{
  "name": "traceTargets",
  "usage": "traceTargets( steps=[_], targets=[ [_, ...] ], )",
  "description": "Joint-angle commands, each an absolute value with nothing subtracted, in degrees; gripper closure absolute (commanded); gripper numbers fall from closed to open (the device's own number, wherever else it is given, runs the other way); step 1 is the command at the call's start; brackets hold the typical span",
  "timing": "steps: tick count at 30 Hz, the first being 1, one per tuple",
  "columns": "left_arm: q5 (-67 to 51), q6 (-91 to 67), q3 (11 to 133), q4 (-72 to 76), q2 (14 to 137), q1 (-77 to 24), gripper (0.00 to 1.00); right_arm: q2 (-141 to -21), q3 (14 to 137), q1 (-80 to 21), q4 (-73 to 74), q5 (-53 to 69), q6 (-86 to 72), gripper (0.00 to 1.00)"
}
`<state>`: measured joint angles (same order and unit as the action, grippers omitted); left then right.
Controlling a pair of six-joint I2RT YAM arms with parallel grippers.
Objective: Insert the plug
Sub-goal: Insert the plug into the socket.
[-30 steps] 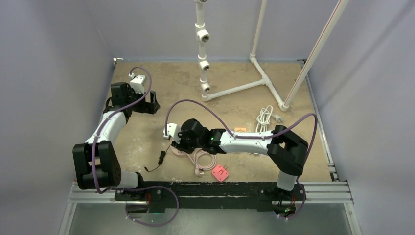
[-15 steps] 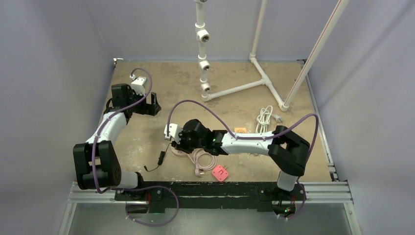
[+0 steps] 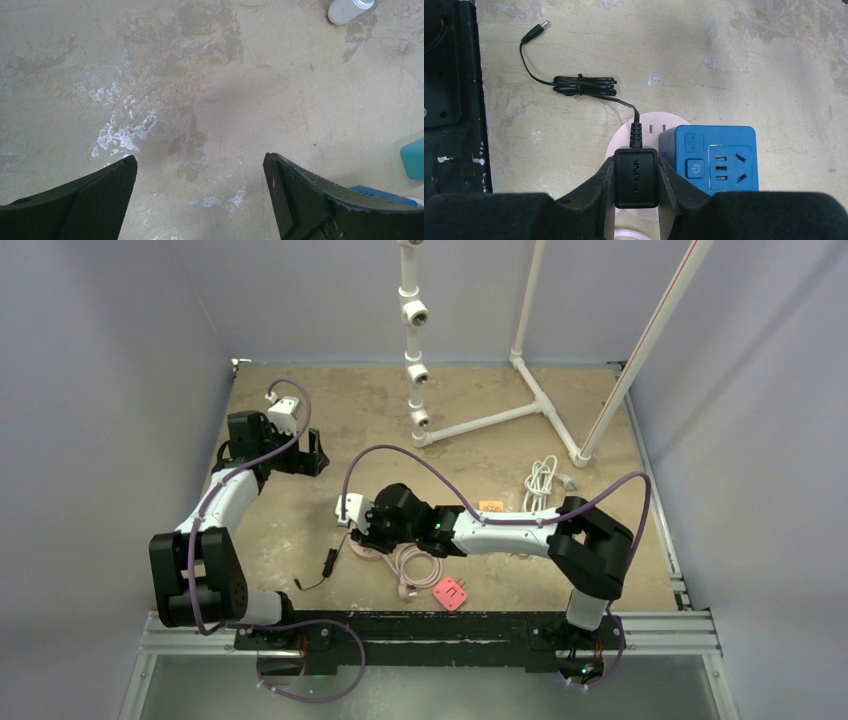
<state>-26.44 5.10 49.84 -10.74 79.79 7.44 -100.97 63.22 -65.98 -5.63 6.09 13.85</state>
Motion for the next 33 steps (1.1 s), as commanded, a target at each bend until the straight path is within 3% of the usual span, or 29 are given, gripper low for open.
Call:
traceTargets(
  steps=[1, 33],
  targets=[
    [-27.32, 5.05, 49.69, -9.41, 78.49, 7.79, 0.02, -101.28, 64.42, -66.09, -7.26, 7.32, 14.84, 1.00],
    [-27.11, 4.06, 49.28, -8.07, 78.82, 7.79, 0.02, -104.44, 64.47, -66.80, -5.60, 5.19, 16.34, 1.00]
  ],
)
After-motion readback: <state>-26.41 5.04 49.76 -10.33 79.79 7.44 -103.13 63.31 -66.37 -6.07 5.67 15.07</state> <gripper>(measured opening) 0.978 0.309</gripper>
